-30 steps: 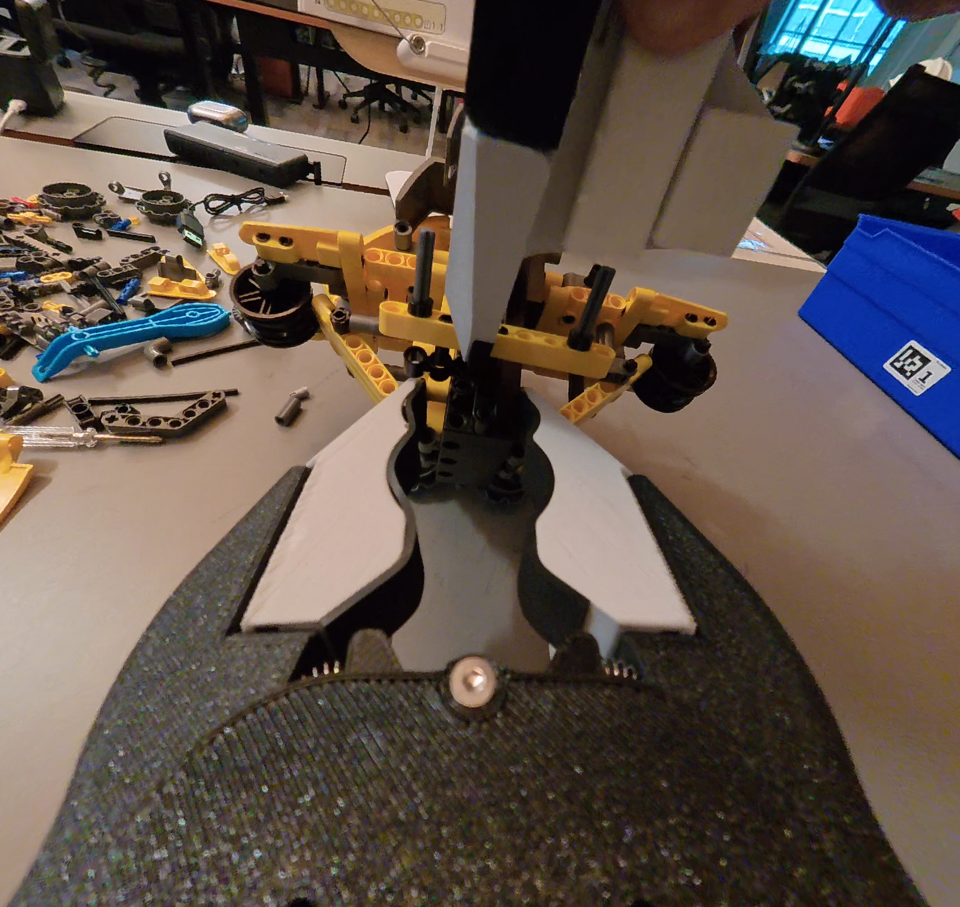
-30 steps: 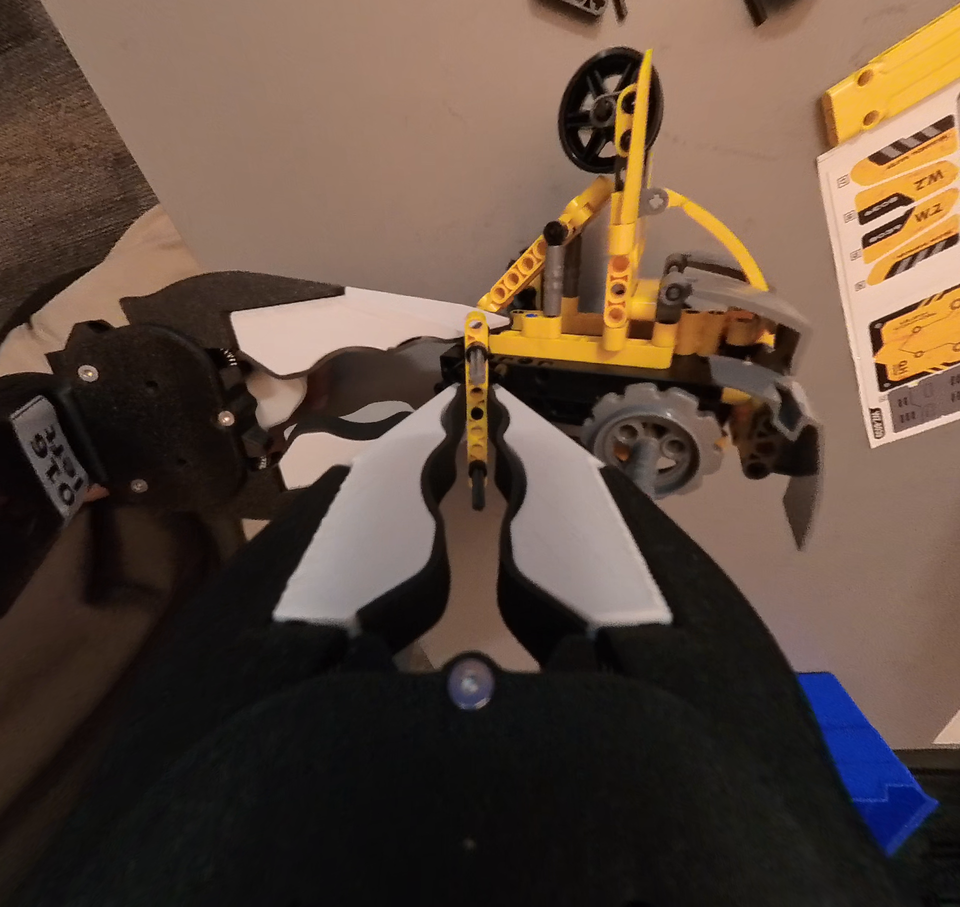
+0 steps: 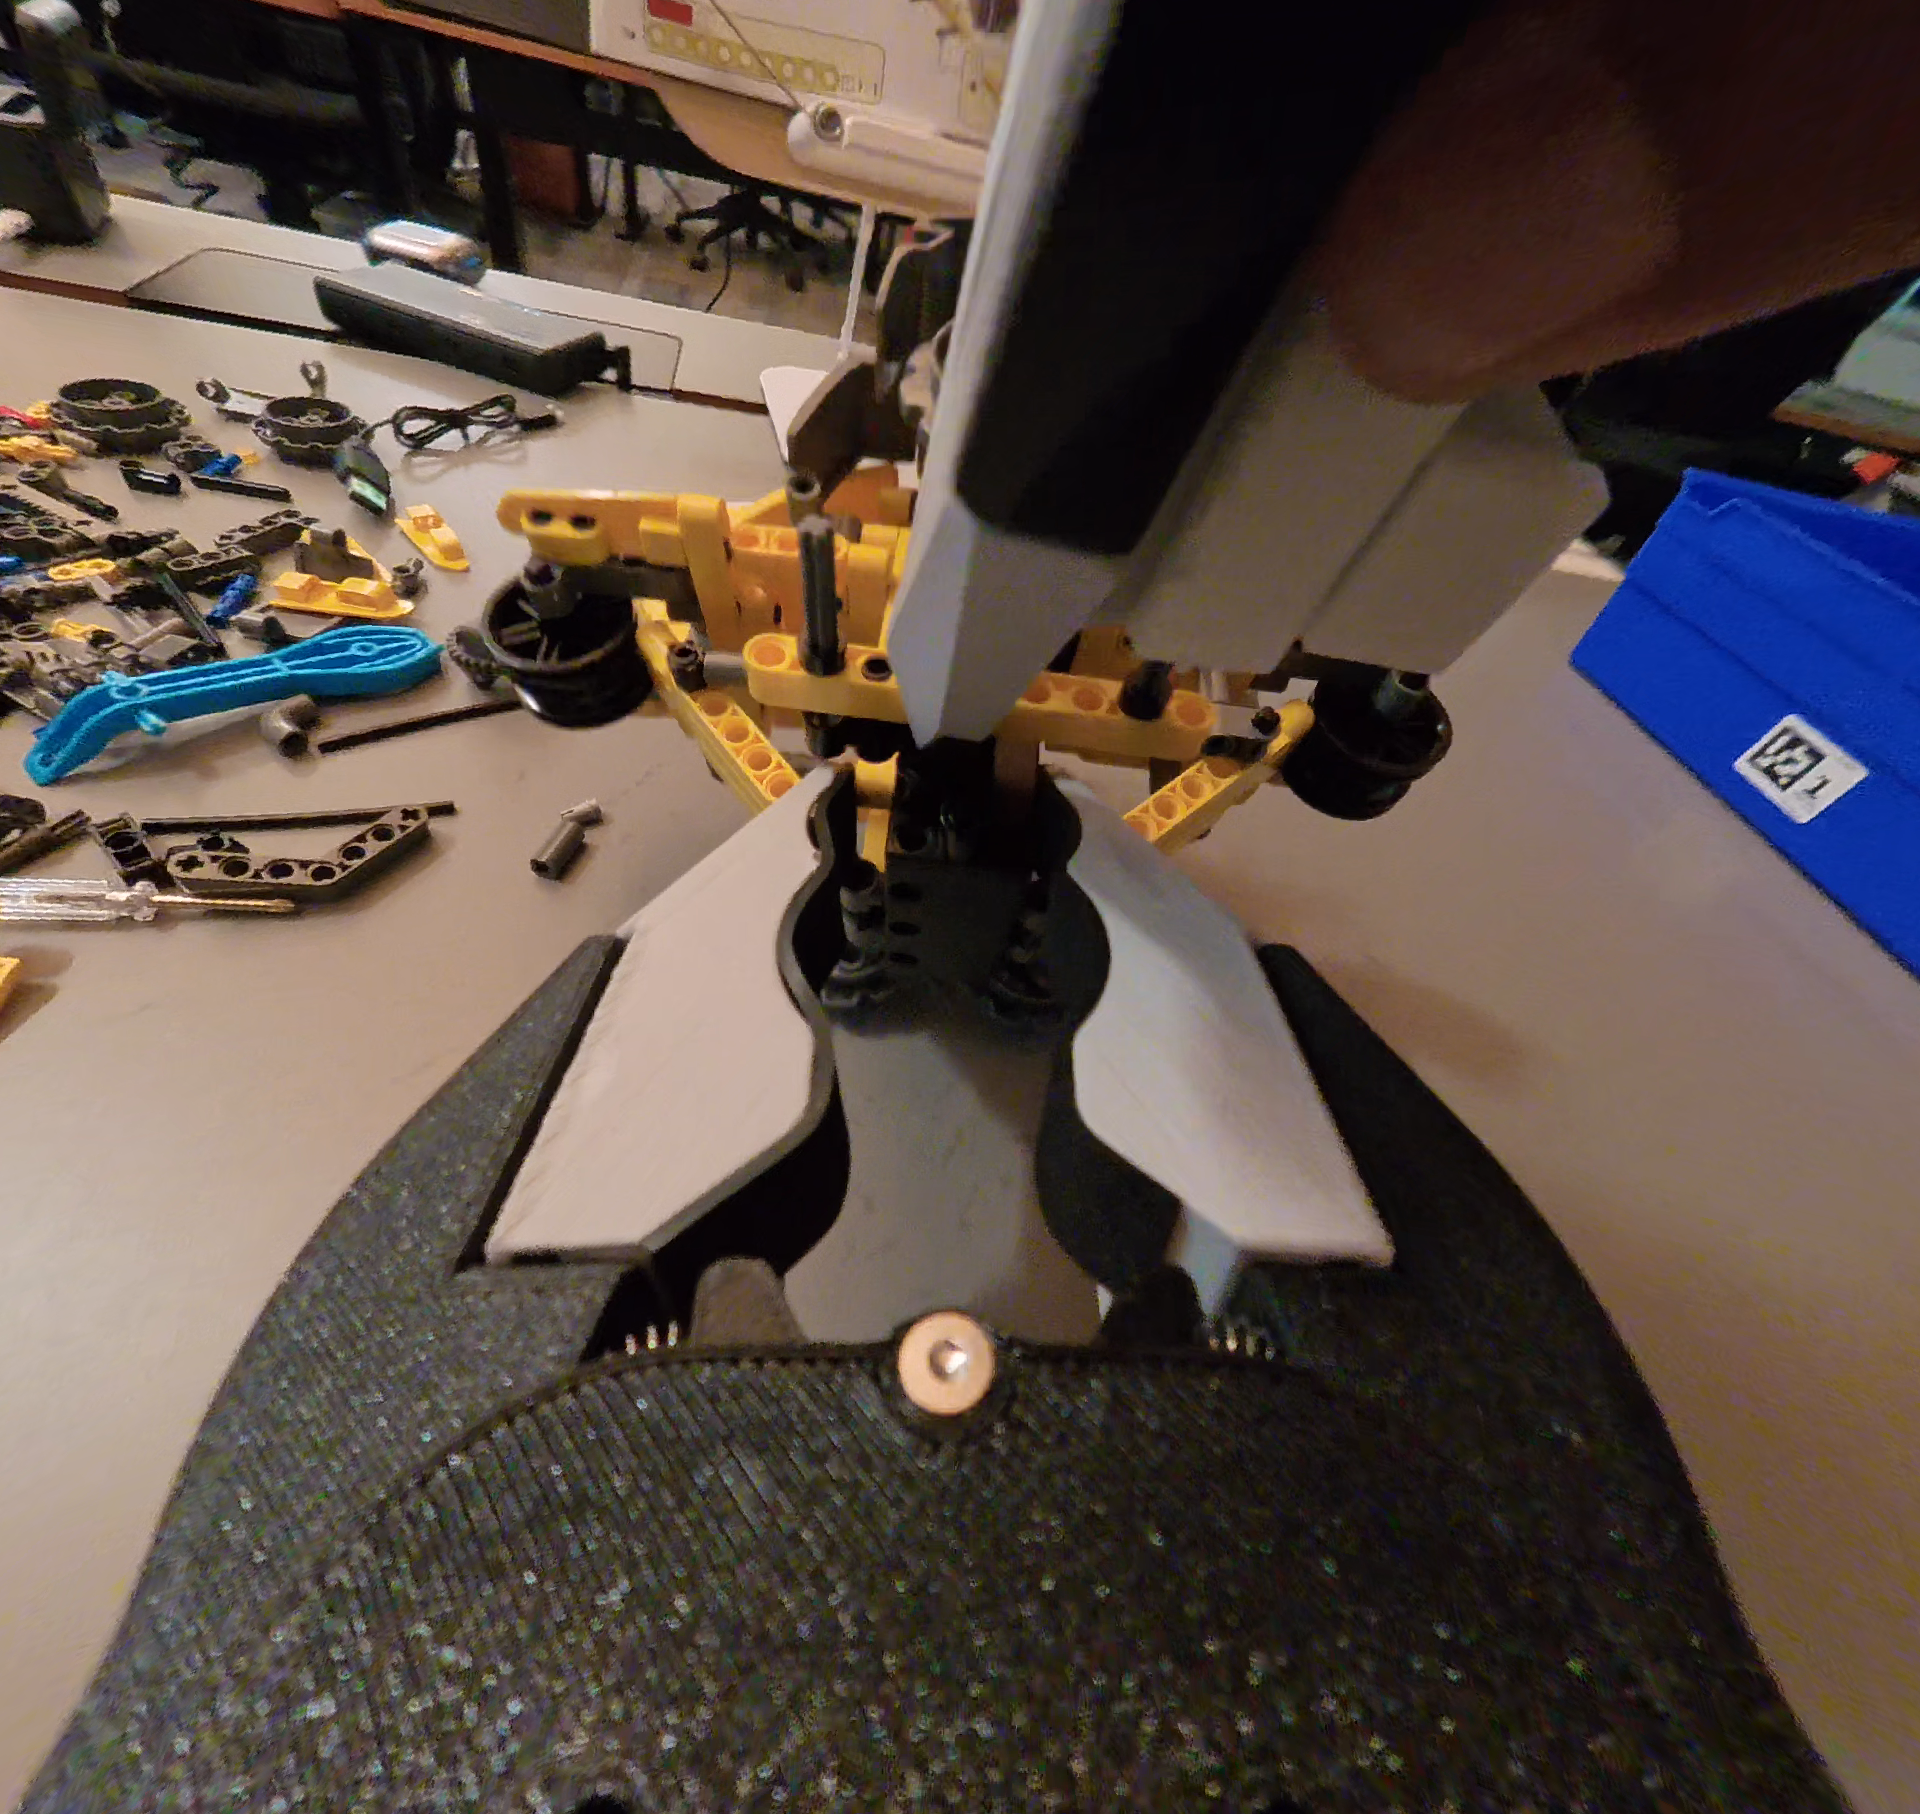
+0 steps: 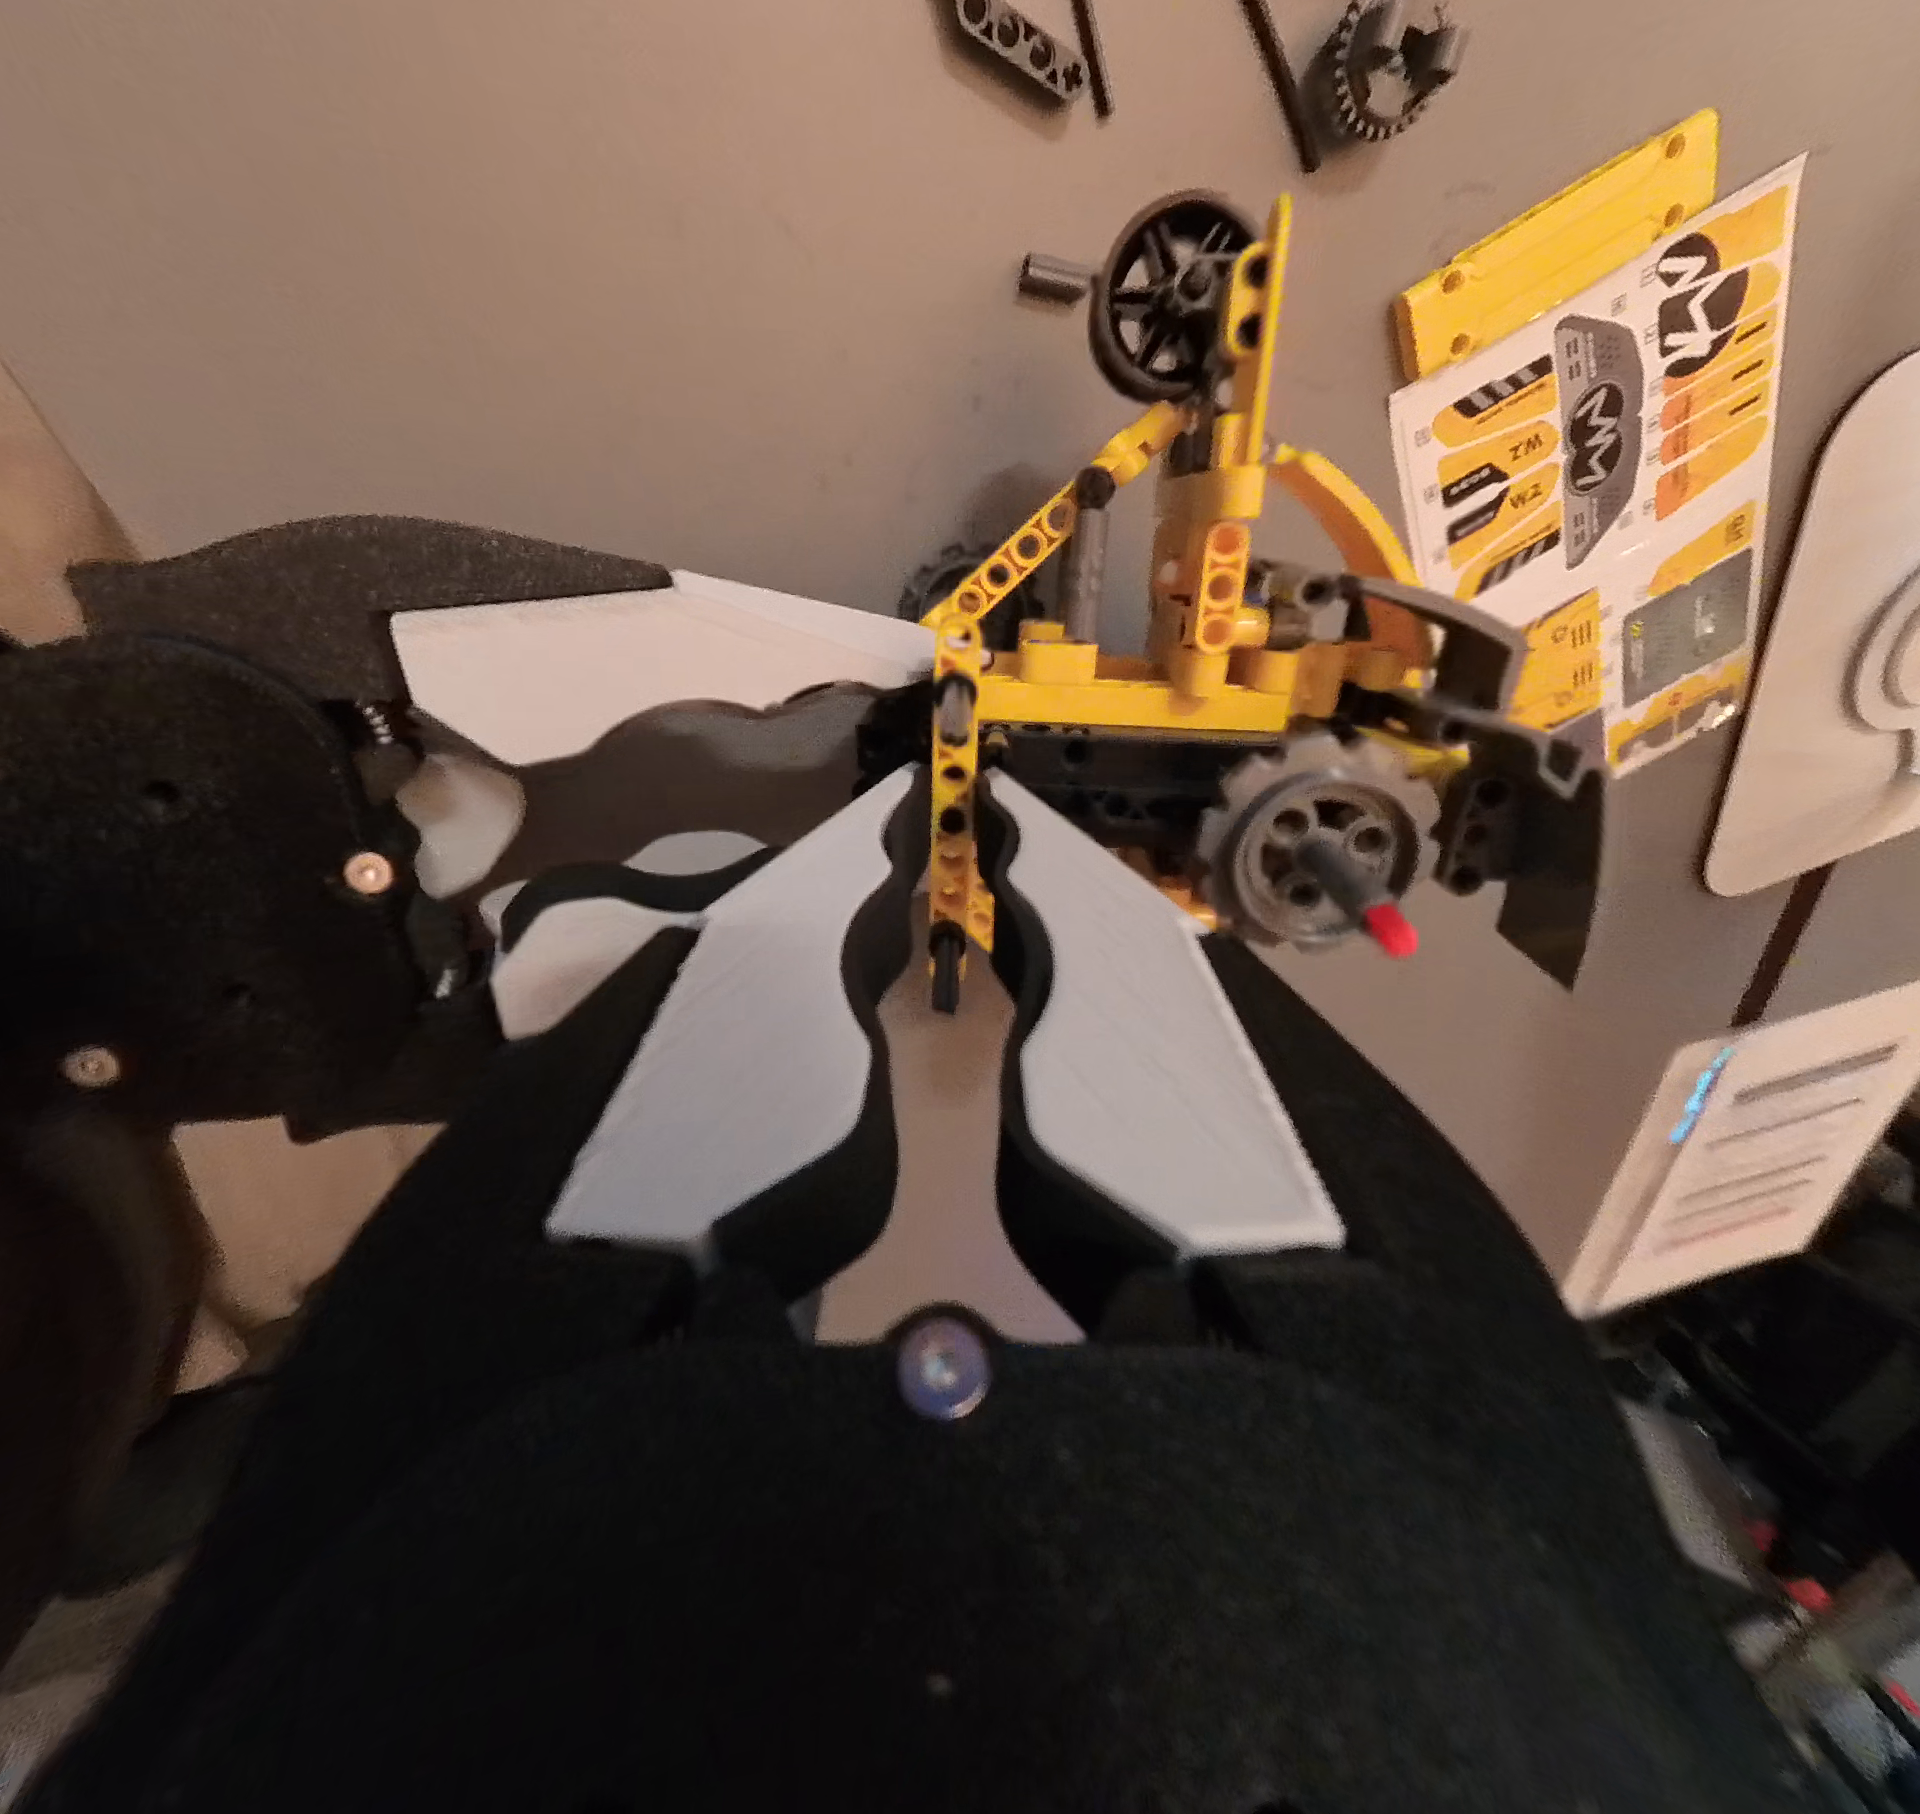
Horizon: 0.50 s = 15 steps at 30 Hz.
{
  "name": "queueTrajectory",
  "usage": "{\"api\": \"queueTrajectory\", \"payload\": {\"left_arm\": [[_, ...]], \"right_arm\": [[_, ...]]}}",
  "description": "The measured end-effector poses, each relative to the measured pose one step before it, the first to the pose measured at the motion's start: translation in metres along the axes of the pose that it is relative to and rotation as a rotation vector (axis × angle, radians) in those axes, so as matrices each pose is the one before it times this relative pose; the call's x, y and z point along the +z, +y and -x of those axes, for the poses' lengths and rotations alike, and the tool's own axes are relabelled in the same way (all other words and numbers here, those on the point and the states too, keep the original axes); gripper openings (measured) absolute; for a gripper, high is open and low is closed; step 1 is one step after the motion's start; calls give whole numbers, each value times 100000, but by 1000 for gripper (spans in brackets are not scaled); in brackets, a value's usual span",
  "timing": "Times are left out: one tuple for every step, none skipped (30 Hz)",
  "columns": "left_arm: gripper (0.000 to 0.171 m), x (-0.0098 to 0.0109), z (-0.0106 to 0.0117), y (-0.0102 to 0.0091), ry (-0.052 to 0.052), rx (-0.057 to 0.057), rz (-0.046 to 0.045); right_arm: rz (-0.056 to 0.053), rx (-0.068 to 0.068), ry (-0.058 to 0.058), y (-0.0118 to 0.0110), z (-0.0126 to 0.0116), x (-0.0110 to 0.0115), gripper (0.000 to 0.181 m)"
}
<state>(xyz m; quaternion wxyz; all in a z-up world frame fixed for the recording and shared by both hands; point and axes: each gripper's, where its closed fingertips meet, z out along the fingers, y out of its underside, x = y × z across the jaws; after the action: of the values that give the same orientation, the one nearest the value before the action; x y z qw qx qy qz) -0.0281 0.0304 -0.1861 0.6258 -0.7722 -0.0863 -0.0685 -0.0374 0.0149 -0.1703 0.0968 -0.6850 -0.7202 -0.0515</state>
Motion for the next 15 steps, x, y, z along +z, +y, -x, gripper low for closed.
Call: {"api": "queueTrajectory", "payload": {"left_arm": [[31, -165, -62, -207, 1801, -1449, -1557], [31, -122, -13, -134, 1556, -1643, -1024], [31, -6, 82, -4, 561, -1372, 2], [31, 14, 114, 9, -262, -651, 109], [31, -1, 13, -13, -239, 201, -18], [31, 8, -90, 5, 48, 718, 3], [31, 2, -91, 2, -25, 827, -55], [31, -28, -55, 43, -68, 526, 251], [32, -58, -28, 70, 40, 86, 413], [32, -94, -60, 99, 450, -322, 531], [31, -115, -118, 58, 1067, -477, 255], [33, -123, -241, 60, 2025, -480, 209], [34, -150, -319, 35, 2783, -607, 66], [35, -236, -304, -27, 2896, -904, -484], [36, -264, -300, 73, 3111, -1387, 314]], "right_arm": [[-2465, 468, -1343, -47, 73, -229, 8], [-3054, 527, -2095, -122, 219, -301, 21], [-3485, 565, -2848, -172, 364, -377, 26], [-3321, 637, -3035, -115, 439, -363, 27], [-2523, 331, -2527, 28, 406, -327, 32], [-2330, -85, -1554, 88, 323, -362, 33], [-3060, -327, -440, 71, 205, -460, 33], [-4158, -775, 269, -17, 96, -563, 33], [-5340, -1125, 360, -120, 62, -649, 33], [-6714, -1139, 98, -202, 92, -682, 36], [-7500, -549, -237, -207, 115, -672, 38], [-7855, 311, -854, -135, 163, -612, 38], [-7935, 1264, -1710, -22, 240, -515, 38], [-8121, 2109, -2509, 33, 269, -474, 38], [-8745, 2906, -3375, -2, 314, -483, 38]]}}
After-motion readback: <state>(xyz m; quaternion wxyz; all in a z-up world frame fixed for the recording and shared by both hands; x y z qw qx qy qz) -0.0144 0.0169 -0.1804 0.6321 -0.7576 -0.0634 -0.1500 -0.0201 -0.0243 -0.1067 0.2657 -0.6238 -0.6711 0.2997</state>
